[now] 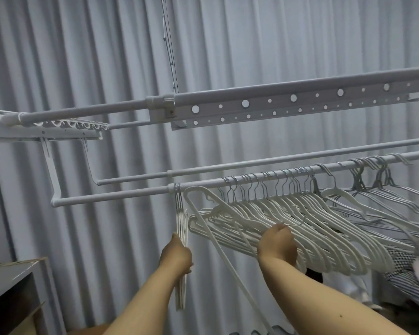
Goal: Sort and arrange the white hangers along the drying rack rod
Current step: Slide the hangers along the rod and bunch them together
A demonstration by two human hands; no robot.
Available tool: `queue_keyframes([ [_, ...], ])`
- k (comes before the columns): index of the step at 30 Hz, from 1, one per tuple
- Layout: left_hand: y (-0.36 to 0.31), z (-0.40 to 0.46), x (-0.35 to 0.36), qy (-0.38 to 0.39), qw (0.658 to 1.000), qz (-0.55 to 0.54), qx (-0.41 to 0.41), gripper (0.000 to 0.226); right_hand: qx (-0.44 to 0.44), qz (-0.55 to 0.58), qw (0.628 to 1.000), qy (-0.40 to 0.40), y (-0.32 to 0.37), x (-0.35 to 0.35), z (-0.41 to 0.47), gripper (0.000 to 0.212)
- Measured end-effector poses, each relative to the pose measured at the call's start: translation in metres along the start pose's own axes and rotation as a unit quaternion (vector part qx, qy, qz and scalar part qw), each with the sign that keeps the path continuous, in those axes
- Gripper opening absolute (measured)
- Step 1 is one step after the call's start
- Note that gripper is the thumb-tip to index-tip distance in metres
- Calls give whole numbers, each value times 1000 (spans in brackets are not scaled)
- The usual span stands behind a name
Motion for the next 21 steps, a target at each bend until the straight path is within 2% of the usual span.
queue_keyframes([
  [6,-3,-6,-2,4,999,-39,-10,61,14,-4,1000,3,2,1,-6,52],
  [11,-2,-1,0,8,999,-52,-3,54,-5,1,997,73,26,25,-15,47],
  [15,4,10,4,38,996,-80,5,58,-47,28,990,129,58,56,-21,46],
  [21,5,6,2,64,994,-90,14,43,-9,144,965,221,94,110,-22,18],
])
Point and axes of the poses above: each hand's wrist, its own z-axis towards the middle knuckle, its own x-axis out of the palm, y = z × x, the point moved 7 cm from there along z, towards the middle knuckle, and after that the axes turned 11 degrees about -x, right-handed, at the moved point
